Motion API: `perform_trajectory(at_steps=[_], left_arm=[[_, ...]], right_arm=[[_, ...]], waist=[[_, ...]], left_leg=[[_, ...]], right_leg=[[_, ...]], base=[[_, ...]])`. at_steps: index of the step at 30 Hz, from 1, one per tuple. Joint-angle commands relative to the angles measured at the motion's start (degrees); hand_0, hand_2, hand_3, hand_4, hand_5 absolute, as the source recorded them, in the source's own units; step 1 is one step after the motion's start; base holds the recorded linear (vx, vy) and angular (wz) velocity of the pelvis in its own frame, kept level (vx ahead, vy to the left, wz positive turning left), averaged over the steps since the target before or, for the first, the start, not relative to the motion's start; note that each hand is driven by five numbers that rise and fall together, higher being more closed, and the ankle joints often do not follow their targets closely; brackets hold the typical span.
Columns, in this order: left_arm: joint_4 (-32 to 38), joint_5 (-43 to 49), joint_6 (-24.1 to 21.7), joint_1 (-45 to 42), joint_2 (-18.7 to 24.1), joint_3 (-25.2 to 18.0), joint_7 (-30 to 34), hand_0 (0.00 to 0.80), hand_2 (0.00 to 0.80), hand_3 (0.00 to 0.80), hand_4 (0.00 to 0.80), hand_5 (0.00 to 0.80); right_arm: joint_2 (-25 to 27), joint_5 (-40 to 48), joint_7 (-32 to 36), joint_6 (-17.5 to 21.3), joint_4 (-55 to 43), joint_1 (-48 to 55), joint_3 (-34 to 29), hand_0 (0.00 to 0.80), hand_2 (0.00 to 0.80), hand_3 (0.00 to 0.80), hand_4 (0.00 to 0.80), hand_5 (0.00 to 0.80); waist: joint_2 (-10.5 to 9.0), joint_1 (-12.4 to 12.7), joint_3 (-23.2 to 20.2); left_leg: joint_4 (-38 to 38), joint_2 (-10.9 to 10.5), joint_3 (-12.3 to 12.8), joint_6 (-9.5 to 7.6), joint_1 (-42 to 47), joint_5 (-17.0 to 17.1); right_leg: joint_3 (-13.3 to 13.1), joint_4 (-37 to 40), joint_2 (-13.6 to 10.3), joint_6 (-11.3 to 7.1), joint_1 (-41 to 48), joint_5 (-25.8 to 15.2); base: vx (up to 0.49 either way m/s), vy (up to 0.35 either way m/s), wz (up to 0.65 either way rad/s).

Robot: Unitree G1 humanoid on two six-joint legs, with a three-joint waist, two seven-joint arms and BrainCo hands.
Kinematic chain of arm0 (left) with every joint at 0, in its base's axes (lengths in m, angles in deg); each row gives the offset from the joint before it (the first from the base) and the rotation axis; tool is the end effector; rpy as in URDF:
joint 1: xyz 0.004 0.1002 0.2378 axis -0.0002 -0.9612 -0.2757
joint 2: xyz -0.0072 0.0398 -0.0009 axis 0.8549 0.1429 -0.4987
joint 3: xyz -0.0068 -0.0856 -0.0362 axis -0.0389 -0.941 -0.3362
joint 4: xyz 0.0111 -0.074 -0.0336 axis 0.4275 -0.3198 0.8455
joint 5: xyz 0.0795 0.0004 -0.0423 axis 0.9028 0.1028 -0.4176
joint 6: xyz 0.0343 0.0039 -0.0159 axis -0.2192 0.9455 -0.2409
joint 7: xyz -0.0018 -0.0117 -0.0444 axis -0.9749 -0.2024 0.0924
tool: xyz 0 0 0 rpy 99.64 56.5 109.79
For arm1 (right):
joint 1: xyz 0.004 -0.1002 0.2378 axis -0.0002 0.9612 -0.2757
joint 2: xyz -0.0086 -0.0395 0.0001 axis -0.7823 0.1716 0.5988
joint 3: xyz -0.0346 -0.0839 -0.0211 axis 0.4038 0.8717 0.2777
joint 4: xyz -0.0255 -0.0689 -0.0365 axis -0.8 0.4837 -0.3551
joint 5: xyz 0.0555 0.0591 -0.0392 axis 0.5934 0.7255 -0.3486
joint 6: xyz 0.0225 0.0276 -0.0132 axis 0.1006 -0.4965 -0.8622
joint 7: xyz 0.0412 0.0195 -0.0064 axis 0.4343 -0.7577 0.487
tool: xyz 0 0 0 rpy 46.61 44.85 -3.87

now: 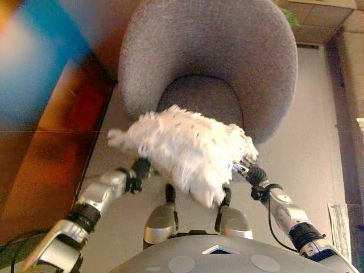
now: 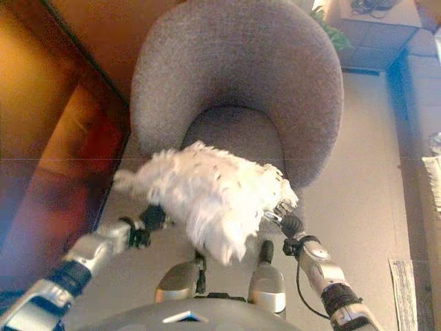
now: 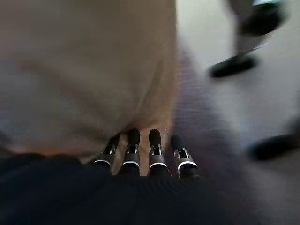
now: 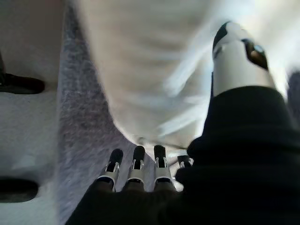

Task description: Pick up the cushion and take it to the sofa

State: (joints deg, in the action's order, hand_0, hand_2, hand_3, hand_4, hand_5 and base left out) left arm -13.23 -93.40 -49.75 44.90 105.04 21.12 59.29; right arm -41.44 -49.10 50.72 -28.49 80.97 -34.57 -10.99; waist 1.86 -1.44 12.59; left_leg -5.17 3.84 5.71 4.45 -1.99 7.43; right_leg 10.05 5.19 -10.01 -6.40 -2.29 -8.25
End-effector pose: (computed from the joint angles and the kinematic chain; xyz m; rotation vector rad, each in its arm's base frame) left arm 0.2150 0.1984 0.0378 0.0018 0.6041 -0.4927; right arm 0.1362 -0.2132 -0.0387 0.2262 0.6832 0.0721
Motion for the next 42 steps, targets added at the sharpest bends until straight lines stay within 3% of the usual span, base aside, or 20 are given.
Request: perform_trajectory(at_steps=[1, 8, 14, 22, 28, 31, 33, 37, 40, 42], left_arm=[[6.3, -8.8, -5.6, 9.7, -6.2, 0.7, -0.9, 0.000, 0.000, 0.000, 0.000, 0.000], [9.2, -13.6, -11.4, 9.9, -8.7, -2.0, -6.8, 0.000, 0.000, 0.000, 0.000, 0.000], [9.3, -16.0, -15.5, 13.1, -9.9, -4.2, -7.9, 0.000, 0.000, 0.000, 0.000, 0.000], [8.1, -17.8, -16.1, 14.3, -11.0, -6.7, -10.7, 0.000, 0.000, 0.000, 0.000, 0.000], [5.2, -17.3, -16.8, 8.7, -13.4, -8.7, -13.3, 0.000, 0.000, 0.000, 0.000, 0.000], [2.5, -14.1, -19.4, 3.9, -13.9, -11.2, -15.9, 0.000, 0.000, 0.000, 0.000, 0.000], [1.1, -17.6, -19.6, 1.6, -13.9, -12.8, -20.5, 0.000, 0.000, 0.000, 0.000, 0.000], [-7.3, -8.5, -21.7, -8.6, -12.4, -21.0, -22.6, 0.000, 0.000, 0.000, 0.000, 0.000], [-18.4, -5.0, -21.7, -14.4, -14.1, -28.6, -22.1, 0.000, 0.000, 0.000, 0.000, 0.000], [-23.4, -1.3, -20.9, -15.8, -14.8, -30.9, -22.6, 0.000, 0.000, 0.000, 0.000, 0.000]], right_arm=[[-1.7, 0.4, 4.9, 0.8, -3.5, -0.7, 4.1, 0.000, 0.000, 0.000, 0.000, 0.000], [-1.2, -4.4, 8.8, 0.4, -4.8, 2.4, 4.1, 0.000, 0.000, 0.000, 0.000, 0.000], [-1.9, -5.5, 8.6, 1.5, -4.8, 2.2, 5.0, 0.000, 0.000, 0.000, 0.000, 0.000], [-3.3, -6.4, 9.2, 1.2, -3.5, 2.9, 5.2, 0.000, 0.000, 0.000, 0.000, 0.000], [-3.4, -8.6, 9.2, 0.1, -4.2, 4.2, 4.4, 0.000, 0.000, 0.000, 0.000, 0.000], [-3.1, -10.1, 7.6, 1.3, -4.9, 4.8, 2.4, 0.000, 0.000, 0.000, 0.000, 0.000], [-3.0, -9.5, 4.8, 2.3, -5.4, 5.1, 1.0, 0.000, 0.000, 0.000, 0.000, 0.000], [-2.3, -8.2, -2.2, 3.1, -4.6, 5.6, -6.2, 0.000, 0.000, 0.000, 0.000, 0.000], [-3.2, -9.7, -4.0, 5.0, -0.1, 7.7, -12.3, 0.000, 0.000, 0.000, 0.000, 0.000], [-3.9, -10.8, -5.0, 5.7, 3.2, 8.0, -14.7, 0.000, 0.000, 0.000, 0.000, 0.000]], waist=[[0.56, -3.1, -2.6], [1.63, -5.1, -4.1], [1.26, -4.7, -5.5], [0.54, -4.0, -6.6], [0.37, -3.5, -6.1], [0.02, -2.7, -5.1], [-0.29, -2.1, -4.6], [-1.27, -0.2, -2.6], [-1.91, 1.0, -2.0], [-2.32, 1.5, -2.2]], left_leg=[[3.4, 1.3, -0.3, -0.47, 2.0, -6.2], [2.1, 1.2, 0.5, -0.31, 5.6, -6.1], [1.4, 1.5, -0.1, 0.09, 6.7, -6.0], [1.8, 2.0, -0.5, 0.53, 7.9, -6.2], [2.0, 2.0, -1.0, 0.64, 8.2, -6.2], [2.2, 2.0, -1.3, 0.70, 7.6, -6.1], [2.4, 2.1, -1.6, 0.75, 7.1, -6.0], [2.4, 2.4, -2.3, 1.05, 5.4, -5.5], [2.2, 2.8, -2.0, 1.17, 5.9, -5.5], [2.3, 2.9, -2.0, 1.18, 5.8, -5.5]], right_leg=[[-1.7, -3.3, -2.3, -3.05, -1.3, 1.4], [-3.7, -2.2, -1.9, -2.81, 1.9, 1.8], [-3.1, -1.5, -1.6, -2.99, 3.8, 2.3], [-1.6, -1.3, -1.6, -3.09, 5.8, 2.8], [-1.4, -1.2, -1.6, -3.11, 6.3, 2.9], [-1.1, -1.2, -1.7, -3.15, 6.0, 2.7], [-0.9, -1.2, -1.8, -3.18, 5.7, 2.6], [-0.1, -1.3, -1.8, -3.13, 4.6, 2.4], [1.3, -1.1, -1.9, -3.16, 5.5, 2.7], [1.9, -1.1, -2.0, -3.20, 5.8, 2.9]], base=[[0.083, 0.004, -0.36], [0.101, 0.020, -0.46], [0.053, -0.029, -0.07], [0.058, -0.014, 0.06], [0.044, 0.020, 0.01], [-0.013, -0.002, 0.01], [-0.060, -0.009, 0.06], [-0.123, -0.010, 0.11], [-0.035, 0.009, 0.24], [0.028, 0.002, 0.21]])
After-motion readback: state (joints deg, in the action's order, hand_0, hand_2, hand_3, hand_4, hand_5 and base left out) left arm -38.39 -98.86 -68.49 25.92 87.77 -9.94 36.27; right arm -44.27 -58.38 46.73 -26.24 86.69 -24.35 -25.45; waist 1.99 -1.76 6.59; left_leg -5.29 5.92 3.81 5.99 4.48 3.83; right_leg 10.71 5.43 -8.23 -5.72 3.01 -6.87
